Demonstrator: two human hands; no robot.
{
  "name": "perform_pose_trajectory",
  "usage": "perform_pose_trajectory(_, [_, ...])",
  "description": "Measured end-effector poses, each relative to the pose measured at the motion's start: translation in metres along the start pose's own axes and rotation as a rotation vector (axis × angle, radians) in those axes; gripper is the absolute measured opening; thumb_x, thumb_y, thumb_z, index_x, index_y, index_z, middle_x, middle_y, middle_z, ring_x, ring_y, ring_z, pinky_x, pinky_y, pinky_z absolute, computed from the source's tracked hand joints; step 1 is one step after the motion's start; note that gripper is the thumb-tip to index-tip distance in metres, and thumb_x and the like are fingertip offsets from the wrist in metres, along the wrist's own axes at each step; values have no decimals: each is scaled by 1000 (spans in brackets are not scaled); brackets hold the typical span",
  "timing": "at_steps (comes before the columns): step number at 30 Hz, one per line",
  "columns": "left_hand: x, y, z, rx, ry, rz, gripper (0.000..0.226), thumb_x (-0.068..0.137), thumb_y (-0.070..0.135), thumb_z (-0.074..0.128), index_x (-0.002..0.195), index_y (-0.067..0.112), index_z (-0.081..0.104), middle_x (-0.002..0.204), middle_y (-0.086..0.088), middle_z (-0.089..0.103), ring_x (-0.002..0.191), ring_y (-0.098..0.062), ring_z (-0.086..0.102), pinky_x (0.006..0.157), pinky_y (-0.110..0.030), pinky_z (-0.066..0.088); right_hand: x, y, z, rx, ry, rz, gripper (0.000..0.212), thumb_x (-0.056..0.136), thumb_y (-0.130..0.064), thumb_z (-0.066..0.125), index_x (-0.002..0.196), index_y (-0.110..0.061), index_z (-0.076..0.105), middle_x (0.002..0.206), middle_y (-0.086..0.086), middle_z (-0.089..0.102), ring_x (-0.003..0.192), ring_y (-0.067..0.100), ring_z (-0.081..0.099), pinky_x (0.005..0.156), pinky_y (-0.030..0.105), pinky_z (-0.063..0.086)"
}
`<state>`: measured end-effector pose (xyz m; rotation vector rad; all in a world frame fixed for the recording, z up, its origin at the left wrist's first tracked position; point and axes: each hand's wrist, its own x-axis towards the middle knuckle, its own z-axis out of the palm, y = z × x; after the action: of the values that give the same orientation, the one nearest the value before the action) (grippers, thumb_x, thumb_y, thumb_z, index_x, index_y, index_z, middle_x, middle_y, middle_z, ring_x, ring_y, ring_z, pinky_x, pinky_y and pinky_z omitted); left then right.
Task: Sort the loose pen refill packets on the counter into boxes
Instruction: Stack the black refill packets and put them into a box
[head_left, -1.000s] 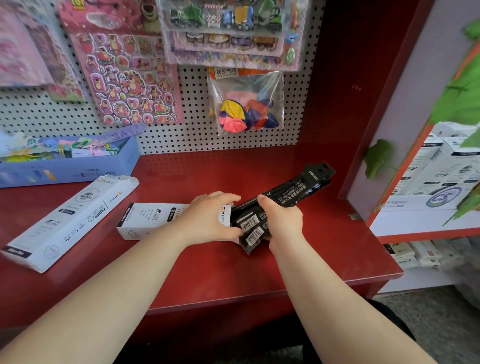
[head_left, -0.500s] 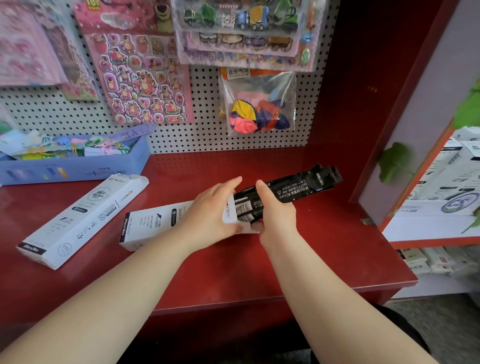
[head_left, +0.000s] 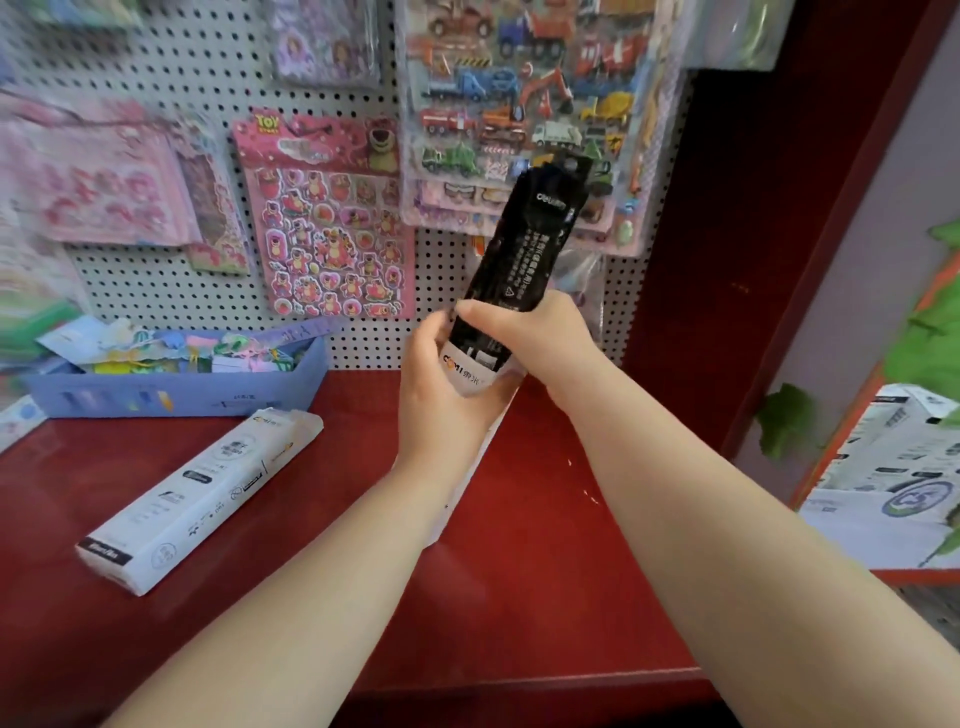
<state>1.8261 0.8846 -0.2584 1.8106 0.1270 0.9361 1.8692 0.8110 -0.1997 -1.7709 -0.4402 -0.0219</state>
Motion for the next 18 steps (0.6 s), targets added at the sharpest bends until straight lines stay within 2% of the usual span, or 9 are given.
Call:
perform_pose_trajectory(2, [1, -3, -3, -2, 20, -20, 81, 66, 18, 78, 134, 11, 34, 130, 2, 46, 121, -8, 43, 81, 10, 27, -1, -2, 5, -56, -22, -38, 15, 73, -26, 73, 78, -18, 61, 87, 5, 67, 91, 23, 66, 88, 41, 53])
perform_pose_trajectory(4, [1, -7, -8, 26, -51, -34, 90, 67, 19, 77, 139, 14, 24, 140, -4, 40, 129, -13, 39, 91, -4, 30, -2, -2, 6, -66, -46, -50, 14, 76, -27, 71, 79, -20, 60, 88, 2, 65, 90, 19, 64, 86, 36, 52])
perform_pose_trajectory(5, [-2, -10, -12, 53, -112, -54, 92, 68, 18, 76, 141, 17, 19, 140, -1, 38, 129, -11, 37, 93, -6, 29, -3, -4, 4, -75, -77, -48, 15, 77, -29, 69, 83, -20, 60, 90, 0, 63, 89, 16, 62, 83, 30, 51])
perform_pose_trajectory(6, [-4, -12, -16, 76, -168, -82, 91, 70, 15, 74, 142, 19, 18, 134, 5, 39, 123, -6, 38, 87, -1, 29, -3, -5, 1, -83, -134, -44, 16, 78, -31, 67, 88, -20, 60, 91, -3, 63, 89, 13, 60, 78, 24, 49])
perform_pose_trajectory(8, [-10, -20, -23, 94, -216, -114, 82, 72, 10, 72, 138, 20, 26, 116, 11, 40, 108, -2, 40, 66, 8, 31, -4, -10, -8, -72, -304, -25, 13, 83, -34, 60, 92, -25, 56, 90, -10, 60, 85, 4, 58, 70, 14, 47])
perform_pose_trajectory(10, [-12, -26, -29, 90, -202, -134, 74, 71, 10, 72, 134, 18, 34, 113, 11, 44, 104, -4, 43, 62, 3, 34, -4, -13, -16, -27, -383, 8, 14, 87, -34, 54, 98, -29, 49, 93, -12, 58, 81, 3, 56, 66, 13, 49])
perform_pose_trajectory(13, [-13, -31, -33, 76, -182, -124, 71, 69, 9, 74, 130, 16, 39, 110, 11, 48, 103, -4, 46, 66, 5, 32, 1, -14, -23, 44, -213, -11, 23, 86, -30, 57, 105, -23, 47, 98, -3, 57, 62, 7, 54, 54, 17, 47])
perform_pose_trajectory(15, [-15, -31, -34, 71, -168, -118, 70, 69, 8, 74, 129, 15, 39, 108, 12, 47, 103, -3, 45, 67, 11, 30, 2, -16, -22, 49, -128, -71, 9, 85, -25, 60, 91, -25, 52, 87, -4, 58, 52, 3, 53, 47, 14, 40])
perform_pose_trajectory(18, [-17, -32, -34, 58, -146, -115, 72, 68, 9, 75, 130, 15, 39, 113, 10, 48, 107, -6, 47, 78, -4, 35, 2, -18, -18, 29, -113, -140, 10, 84, -18, 62, 83, -23, 54, 76, -9, 56, 42, -7, 51, 42, 7, 38])
